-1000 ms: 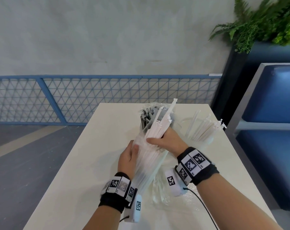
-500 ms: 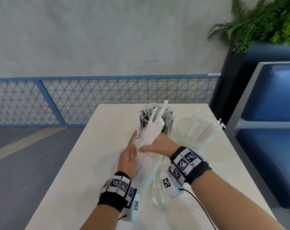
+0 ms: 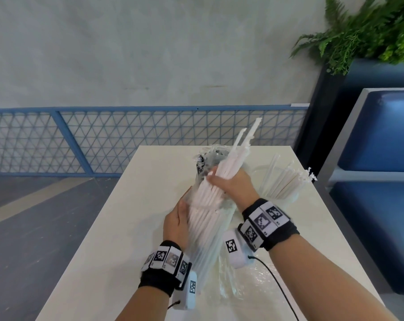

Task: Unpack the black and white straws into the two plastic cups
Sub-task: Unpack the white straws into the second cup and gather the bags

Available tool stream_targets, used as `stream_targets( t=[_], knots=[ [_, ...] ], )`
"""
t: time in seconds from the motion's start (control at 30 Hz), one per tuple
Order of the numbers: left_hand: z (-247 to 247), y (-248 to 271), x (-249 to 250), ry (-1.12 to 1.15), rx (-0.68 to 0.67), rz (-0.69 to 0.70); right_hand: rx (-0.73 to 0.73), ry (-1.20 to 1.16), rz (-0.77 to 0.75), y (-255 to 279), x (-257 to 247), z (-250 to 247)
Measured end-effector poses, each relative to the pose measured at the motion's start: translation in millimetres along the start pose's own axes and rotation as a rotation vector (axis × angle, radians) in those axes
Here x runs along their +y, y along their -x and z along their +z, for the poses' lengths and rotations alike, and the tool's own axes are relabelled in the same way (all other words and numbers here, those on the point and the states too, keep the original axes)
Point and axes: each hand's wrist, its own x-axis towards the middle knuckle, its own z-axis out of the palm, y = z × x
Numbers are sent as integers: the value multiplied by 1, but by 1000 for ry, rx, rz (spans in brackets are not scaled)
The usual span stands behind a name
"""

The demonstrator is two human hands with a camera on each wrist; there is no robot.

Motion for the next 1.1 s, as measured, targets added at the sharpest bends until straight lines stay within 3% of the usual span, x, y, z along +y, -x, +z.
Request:
stream_targets(
  t=[0.13, 0.33, 0.47, 0.67, 0.93, 1.0, 1.1],
  knots=[
    [2, -1, 0, 99, -2, -41, 97, -231, -38, -5, -20, -12],
    [11, -1, 14, 158, 21, -75, -58, -266, -47, 14, -4, 8],
    [11, -1, 16, 187, 25, -70, 99, -280, 25, 17, 15, 18],
    [14, 0, 18, 210, 34, -54, 61, -224, 61, 26, 17, 29],
    [11, -2, 14, 133, 48, -12, 282, -440, 62, 5, -4, 10],
    [8, -3, 13, 160, 1, -11, 284, -456, 35, -2, -11, 4],
    [6, -4, 22, 110, -261, -9, 256, -447, -6, -4, -18, 4]
  ],
)
